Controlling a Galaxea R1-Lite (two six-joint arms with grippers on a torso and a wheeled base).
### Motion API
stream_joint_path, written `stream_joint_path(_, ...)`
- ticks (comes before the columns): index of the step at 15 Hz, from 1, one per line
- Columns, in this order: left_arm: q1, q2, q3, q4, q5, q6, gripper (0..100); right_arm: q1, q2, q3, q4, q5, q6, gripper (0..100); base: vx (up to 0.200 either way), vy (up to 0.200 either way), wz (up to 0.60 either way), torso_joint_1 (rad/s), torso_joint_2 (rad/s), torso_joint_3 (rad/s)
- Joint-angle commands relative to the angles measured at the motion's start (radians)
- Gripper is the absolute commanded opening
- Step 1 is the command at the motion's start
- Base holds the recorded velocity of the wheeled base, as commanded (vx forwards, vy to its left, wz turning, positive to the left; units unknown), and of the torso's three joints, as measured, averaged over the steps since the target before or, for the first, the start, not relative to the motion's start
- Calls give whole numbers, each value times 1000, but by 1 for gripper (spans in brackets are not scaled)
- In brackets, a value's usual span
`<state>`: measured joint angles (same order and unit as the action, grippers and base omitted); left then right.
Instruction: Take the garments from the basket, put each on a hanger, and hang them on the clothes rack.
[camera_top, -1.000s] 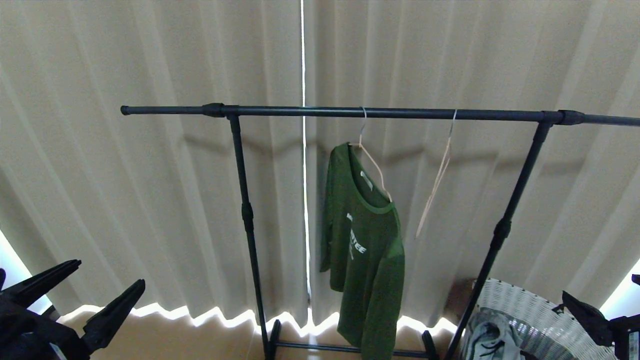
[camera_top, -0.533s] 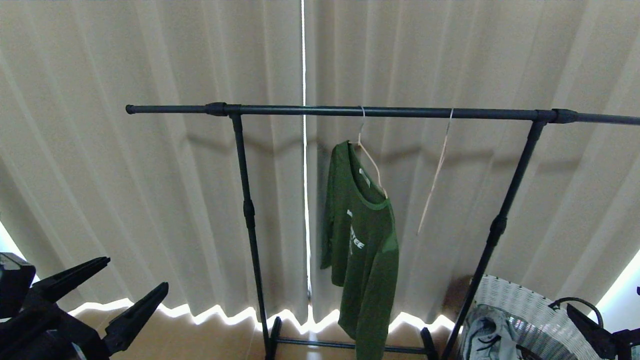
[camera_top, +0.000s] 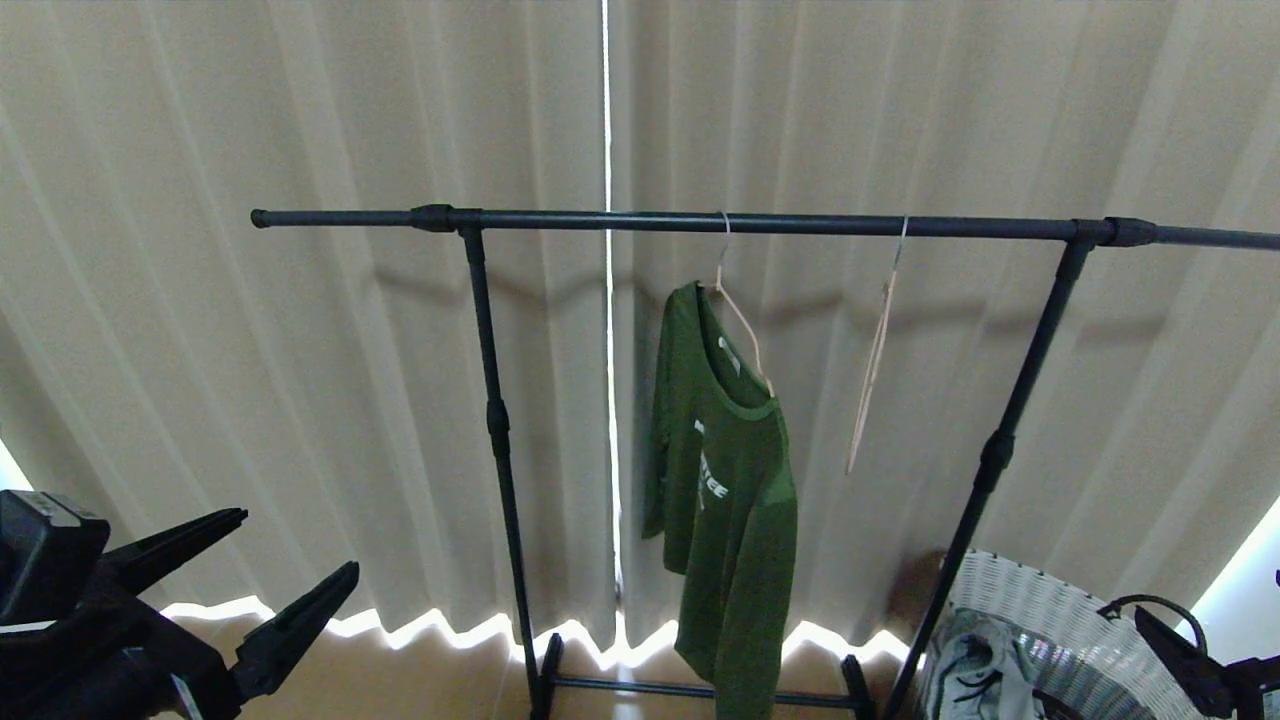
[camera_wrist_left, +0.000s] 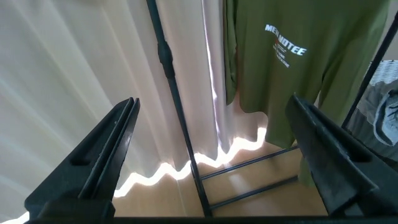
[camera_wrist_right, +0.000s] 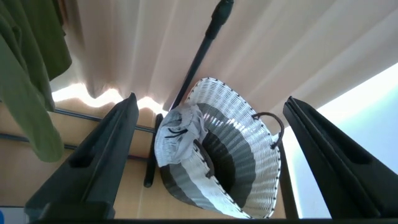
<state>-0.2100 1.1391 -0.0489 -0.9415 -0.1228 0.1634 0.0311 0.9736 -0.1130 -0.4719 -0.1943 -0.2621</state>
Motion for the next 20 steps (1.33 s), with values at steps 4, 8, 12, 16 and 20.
stream_joint_path(4,-2,4,1,0,0,1,100,-49,4,4,4,-1,-23,100,0,0,0,0,0,0)
stream_joint_path(8,-2,5,6,0,0,1,100,-49,4,4,6,-1,-26,100,0,0,0,-80,185,99)
stream_joint_path(12,-2,7,18,0,-1,2,100,-49,2,4,9,-1,-29,100,0,0,0,-199,465,257)
stream_joint_path(16,-2,5,34,0,-1,2,100,-49,7,6,9,-1,-35,100,0,0,0,-206,486,283)
stream_joint_path(20,0,17,35,-2,-1,1,100,-49,11,6,7,-1,-51,100,0,0,0,-187,466,281)
